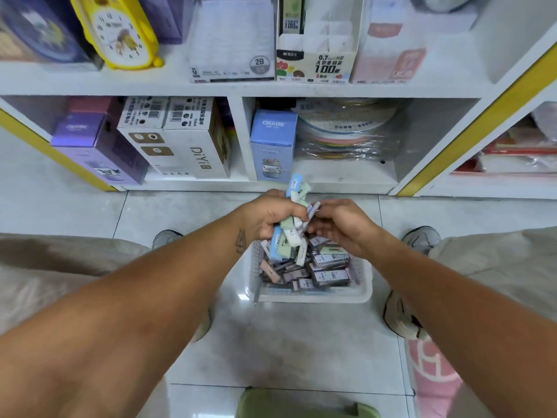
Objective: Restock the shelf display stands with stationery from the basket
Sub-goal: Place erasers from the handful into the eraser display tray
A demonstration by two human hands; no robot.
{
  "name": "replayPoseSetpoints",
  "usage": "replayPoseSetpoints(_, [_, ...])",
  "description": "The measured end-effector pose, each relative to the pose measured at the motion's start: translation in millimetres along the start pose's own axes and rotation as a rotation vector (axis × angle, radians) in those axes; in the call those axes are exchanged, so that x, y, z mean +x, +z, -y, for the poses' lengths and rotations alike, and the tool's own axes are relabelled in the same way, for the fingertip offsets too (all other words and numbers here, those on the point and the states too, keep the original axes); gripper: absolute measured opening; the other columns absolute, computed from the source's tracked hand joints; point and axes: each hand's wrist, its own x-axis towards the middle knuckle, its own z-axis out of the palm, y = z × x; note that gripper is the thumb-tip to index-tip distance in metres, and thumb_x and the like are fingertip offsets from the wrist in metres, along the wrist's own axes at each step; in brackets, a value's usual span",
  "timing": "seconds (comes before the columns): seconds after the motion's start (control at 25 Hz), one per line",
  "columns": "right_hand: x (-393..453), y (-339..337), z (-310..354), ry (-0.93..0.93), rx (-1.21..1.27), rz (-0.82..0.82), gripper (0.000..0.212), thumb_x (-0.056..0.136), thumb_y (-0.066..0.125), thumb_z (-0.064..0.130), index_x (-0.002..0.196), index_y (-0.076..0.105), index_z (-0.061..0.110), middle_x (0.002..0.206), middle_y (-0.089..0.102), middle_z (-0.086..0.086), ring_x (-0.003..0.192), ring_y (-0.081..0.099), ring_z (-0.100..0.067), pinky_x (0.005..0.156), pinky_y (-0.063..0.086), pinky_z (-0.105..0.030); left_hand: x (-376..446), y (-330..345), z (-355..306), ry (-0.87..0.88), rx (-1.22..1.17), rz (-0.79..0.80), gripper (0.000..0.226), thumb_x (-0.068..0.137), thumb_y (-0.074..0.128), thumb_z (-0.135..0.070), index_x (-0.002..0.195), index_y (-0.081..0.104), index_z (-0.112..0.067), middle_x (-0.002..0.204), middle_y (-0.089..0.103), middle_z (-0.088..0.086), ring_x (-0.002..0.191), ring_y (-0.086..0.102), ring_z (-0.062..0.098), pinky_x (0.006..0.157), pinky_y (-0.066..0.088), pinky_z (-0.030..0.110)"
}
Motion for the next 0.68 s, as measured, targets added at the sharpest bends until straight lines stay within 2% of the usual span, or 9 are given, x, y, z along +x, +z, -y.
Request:
replayPoseSetpoints(0.2, [-29.1, -7.2, 49.6, -0.099, 0.074, 0.091, 0.010, 0.090, 0.068, 0.004, 0.082, 0.074, 0.002, 0.081, 0.072, -0.018, 0.065, 0.068, -0.021, 0.058, 0.055, -0.023, -38.8, 7.0, -46.8, 0.139, 0.062, -0.017, 0.040, 0.074, 0.068, 0.014, 0.113, 0.063, 0.004, 0.086, 0.069, 0.020, 0.065, 0.068, 0.026, 0.060, 0.058, 0.034])
replayPoseSetpoints(0.4, [-70.0, -6.2, 112.7, -0.232, 0.083, 0.101, 0.007, 0.090, 0.067, 0.003, 0.084, 0.070, 0.005, 0.077, 0.073, -0.013, 0.061, 0.069, -0.016, 0.054, 0.055, -0.021, -90.5, 18.4, -101.3, 0.297, 0.065, 0.026, 0.025, 0.078, 0.062, 0.016, 0.096, 0.067, -0.001, 0.070, 0.071, 0.012, 0.056, 0.068, 0.019, 0.051, 0.056, 0.029])
replayPoseSetpoints(0.56, [-101.5, -11.2, 169.0, -0.397, 0.152, 0.089, 0.009, 0.097, 0.057, 0.001, 0.098, 0.066, 0.002, 0.085, 0.074, -0.015, 0.062, 0.070, -0.017, 0.051, 0.054, -0.023, -125.2, 15.1, -141.4, 0.394, 0.010, 0.026, 0.030, 0.079, 0.062, 0.017, 0.103, 0.065, -0.001, 0.077, 0.069, 0.016, 0.062, 0.066, 0.025, 0.052, 0.058, 0.034])
replayPoseSetpoints(0.68, [-118.4, -17.1, 207.4, -0.541, 0.046, 0.013, 0.016, 0.098, 0.058, 0.004, 0.112, 0.063, 0.001, 0.095, 0.073, -0.019, 0.061, 0.065, -0.016, 0.054, 0.053, -0.022, -144.2, 13.1, -169.6, 0.467, 0.003, 0.029, 0.029, 0.078, 0.062, 0.017, 0.101, 0.065, -0.001, 0.076, 0.068, 0.016, 0.058, 0.066, 0.023, 0.050, 0.055, 0.030])
